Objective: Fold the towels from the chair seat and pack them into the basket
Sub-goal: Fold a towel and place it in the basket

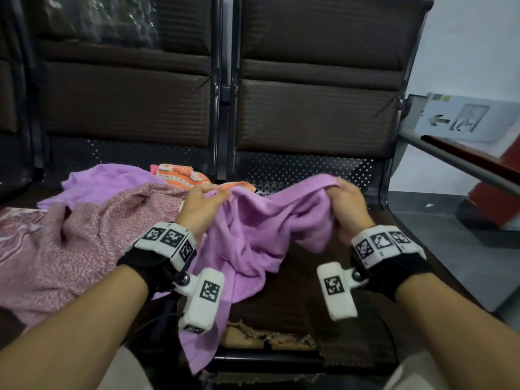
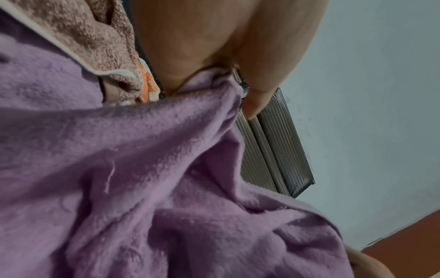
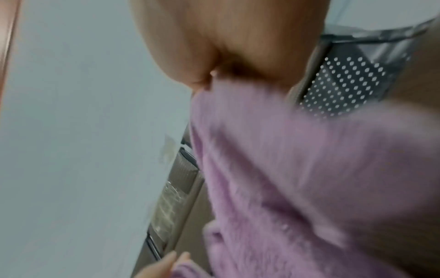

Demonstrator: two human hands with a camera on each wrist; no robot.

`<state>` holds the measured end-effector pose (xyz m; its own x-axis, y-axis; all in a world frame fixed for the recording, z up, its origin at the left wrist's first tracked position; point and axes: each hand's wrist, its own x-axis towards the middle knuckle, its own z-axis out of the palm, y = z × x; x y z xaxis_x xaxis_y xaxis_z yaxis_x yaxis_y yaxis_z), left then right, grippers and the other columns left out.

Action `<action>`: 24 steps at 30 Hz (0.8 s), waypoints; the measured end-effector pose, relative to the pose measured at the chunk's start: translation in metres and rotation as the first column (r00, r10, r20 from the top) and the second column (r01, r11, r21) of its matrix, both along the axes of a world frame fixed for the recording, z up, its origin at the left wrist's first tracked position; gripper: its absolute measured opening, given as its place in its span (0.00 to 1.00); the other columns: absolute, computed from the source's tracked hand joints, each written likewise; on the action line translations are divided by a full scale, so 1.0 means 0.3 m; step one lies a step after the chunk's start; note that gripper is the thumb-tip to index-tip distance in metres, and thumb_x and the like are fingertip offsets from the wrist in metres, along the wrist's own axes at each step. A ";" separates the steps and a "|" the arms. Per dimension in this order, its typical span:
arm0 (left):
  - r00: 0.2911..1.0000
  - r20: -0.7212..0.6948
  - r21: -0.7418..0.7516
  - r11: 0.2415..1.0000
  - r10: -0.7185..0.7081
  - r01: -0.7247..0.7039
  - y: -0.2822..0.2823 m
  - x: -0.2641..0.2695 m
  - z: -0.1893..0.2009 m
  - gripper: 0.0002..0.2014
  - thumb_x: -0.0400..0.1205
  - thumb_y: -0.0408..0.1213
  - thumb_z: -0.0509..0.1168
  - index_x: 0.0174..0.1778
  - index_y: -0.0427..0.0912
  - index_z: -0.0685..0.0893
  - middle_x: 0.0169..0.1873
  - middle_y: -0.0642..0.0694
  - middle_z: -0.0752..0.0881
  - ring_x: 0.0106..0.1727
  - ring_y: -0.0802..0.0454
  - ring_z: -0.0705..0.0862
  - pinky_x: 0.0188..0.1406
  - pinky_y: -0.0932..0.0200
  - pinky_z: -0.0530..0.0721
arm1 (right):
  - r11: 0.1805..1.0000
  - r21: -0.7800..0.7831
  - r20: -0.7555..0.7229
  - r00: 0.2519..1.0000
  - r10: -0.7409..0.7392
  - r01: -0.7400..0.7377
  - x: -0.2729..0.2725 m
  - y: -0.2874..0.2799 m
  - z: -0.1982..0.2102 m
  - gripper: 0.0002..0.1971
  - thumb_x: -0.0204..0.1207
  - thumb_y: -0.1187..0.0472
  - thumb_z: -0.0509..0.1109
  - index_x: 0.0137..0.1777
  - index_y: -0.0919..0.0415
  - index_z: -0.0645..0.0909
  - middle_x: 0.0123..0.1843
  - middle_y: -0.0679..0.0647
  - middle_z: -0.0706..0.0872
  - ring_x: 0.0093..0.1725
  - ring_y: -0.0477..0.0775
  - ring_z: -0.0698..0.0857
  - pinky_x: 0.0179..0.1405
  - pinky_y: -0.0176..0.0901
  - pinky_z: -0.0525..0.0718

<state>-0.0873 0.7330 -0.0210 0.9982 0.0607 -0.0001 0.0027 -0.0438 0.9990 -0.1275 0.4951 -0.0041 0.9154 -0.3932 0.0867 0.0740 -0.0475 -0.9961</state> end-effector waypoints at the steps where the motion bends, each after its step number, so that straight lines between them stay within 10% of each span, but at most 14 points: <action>1: 0.999 -0.037 -0.028 1.000 -0.006 0.005 -0.004 -0.001 0.003 0.16 0.78 0.32 0.69 0.59 0.29 0.80 0.47 0.37 0.85 0.46 0.47 0.84 0.45 0.57 0.83 | 0.998 0.001 0.000 0.998 -0.065 0.065 0.005 -0.004 0.007 0.11 0.77 0.70 0.61 0.38 0.63 0.82 0.30 0.53 0.86 0.33 0.49 0.83 0.34 0.40 0.83; 4: 0.996 -0.077 -0.011 0.999 -0.045 0.044 -0.025 -0.017 0.016 0.11 0.76 0.26 0.64 0.54 0.33 0.81 0.45 0.37 0.84 0.46 0.45 0.82 0.46 0.53 0.81 | 0.992 -0.091 -0.137 0.986 -0.100 0.089 0.018 -0.014 -0.030 0.08 0.76 0.68 0.66 0.45 0.71 0.86 0.44 0.66 0.89 0.44 0.57 0.84 0.50 0.55 0.86; 9: 0.987 -0.097 0.078 0.988 -0.125 0.132 -0.028 -0.035 0.005 0.15 0.77 0.25 0.67 0.60 0.38 0.82 0.58 0.36 0.83 0.60 0.40 0.83 0.65 0.44 0.80 | 0.956 -0.261 -0.345 0.938 0.040 -0.137 0.022 -0.031 -0.109 0.23 0.69 0.73 0.74 0.64 0.68 0.77 0.51 0.60 0.85 0.53 0.57 0.84 0.59 0.50 0.83; 15: 0.971 -0.099 0.192 0.954 -0.216 0.232 -0.022 -0.036 -0.019 0.13 0.80 0.27 0.66 0.60 0.39 0.82 0.61 0.35 0.83 0.61 0.41 0.81 0.68 0.40 0.77 | 0.604 -0.616 -0.622 0.783 0.022 -0.506 -0.037 -0.109 -0.156 0.32 0.67 0.56 0.80 0.69 0.56 0.70 0.55 0.50 0.82 0.53 0.51 0.83 0.49 0.43 0.83; 19: 0.974 -0.092 0.303 0.926 -0.209 0.227 -0.041 -0.034 -0.024 0.08 0.81 0.30 0.59 0.41 0.35 0.83 0.42 0.37 0.85 0.46 0.42 0.82 0.50 0.48 0.81 | 0.493 -0.505 -0.796 0.603 0.050 -0.708 -0.086 -0.142 -0.145 0.26 0.64 0.39 0.78 0.56 0.52 0.76 0.49 0.47 0.84 0.44 0.47 0.84 0.38 0.40 0.84; 24: 0.979 -0.100 0.324 0.925 -0.178 0.201 -0.062 -0.045 -0.026 0.15 0.82 0.35 0.59 0.27 0.41 0.74 0.31 0.40 0.74 0.37 0.48 0.72 0.40 0.51 0.70 | 0.320 -0.475 -0.856 0.515 0.050 -0.820 -0.142 -0.145 -0.107 0.15 0.64 0.58 0.80 0.51 0.58 0.85 0.46 0.58 0.90 0.46 0.55 0.87 0.48 0.48 0.88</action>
<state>-0.1008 0.7145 -0.0287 0.9894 -0.1212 -0.0804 0.0289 -0.3778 0.9254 -0.1702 0.4515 -0.0361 0.8155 0.0021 -0.5788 -0.1722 -0.9538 -0.2461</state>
